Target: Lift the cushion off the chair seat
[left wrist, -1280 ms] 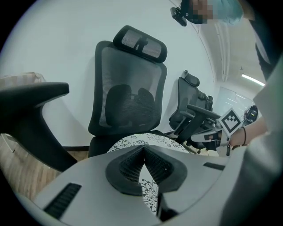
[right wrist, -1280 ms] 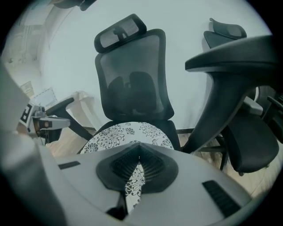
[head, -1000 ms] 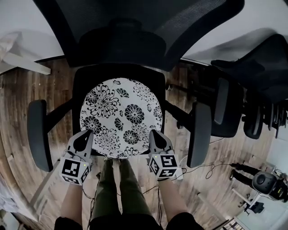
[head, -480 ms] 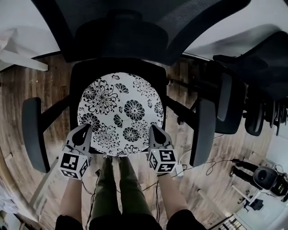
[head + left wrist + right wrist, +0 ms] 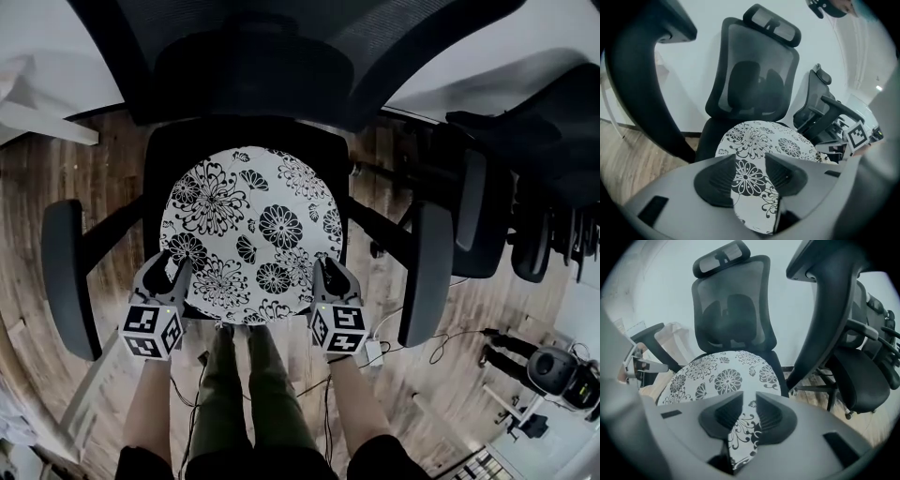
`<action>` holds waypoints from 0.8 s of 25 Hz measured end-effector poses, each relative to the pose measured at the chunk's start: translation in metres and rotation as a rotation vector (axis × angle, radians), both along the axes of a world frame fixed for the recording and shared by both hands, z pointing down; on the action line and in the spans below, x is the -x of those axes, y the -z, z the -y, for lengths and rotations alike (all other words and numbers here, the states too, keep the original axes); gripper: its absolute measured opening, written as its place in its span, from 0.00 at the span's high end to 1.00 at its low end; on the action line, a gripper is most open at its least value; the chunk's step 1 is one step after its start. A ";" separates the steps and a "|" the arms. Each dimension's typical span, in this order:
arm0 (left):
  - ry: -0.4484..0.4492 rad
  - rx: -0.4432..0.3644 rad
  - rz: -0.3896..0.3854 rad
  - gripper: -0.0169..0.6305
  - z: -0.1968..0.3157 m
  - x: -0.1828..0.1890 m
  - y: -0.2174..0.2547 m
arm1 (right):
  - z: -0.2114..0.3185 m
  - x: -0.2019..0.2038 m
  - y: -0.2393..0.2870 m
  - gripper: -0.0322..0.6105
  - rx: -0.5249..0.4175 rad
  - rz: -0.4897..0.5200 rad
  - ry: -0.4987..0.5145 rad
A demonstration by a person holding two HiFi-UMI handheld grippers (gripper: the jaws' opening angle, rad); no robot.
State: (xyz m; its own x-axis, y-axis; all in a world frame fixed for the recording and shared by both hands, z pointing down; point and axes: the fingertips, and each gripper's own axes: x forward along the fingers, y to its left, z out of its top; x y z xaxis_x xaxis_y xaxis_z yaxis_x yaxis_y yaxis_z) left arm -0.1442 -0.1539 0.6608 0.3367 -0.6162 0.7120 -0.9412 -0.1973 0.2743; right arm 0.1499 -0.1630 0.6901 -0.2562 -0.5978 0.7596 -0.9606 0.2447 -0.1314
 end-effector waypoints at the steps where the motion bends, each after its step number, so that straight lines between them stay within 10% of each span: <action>1: 0.016 0.023 -0.001 0.65 -0.001 0.003 -0.007 | -0.001 -0.003 -0.005 0.76 0.012 -0.013 -0.010; 4: 0.044 0.074 0.018 0.45 -0.003 0.010 -0.023 | -0.004 -0.011 -0.016 0.55 0.040 -0.039 -0.038; 20: 0.105 0.278 -0.078 0.36 -0.024 0.009 -0.068 | -0.020 -0.019 -0.046 0.53 0.192 -0.022 -0.091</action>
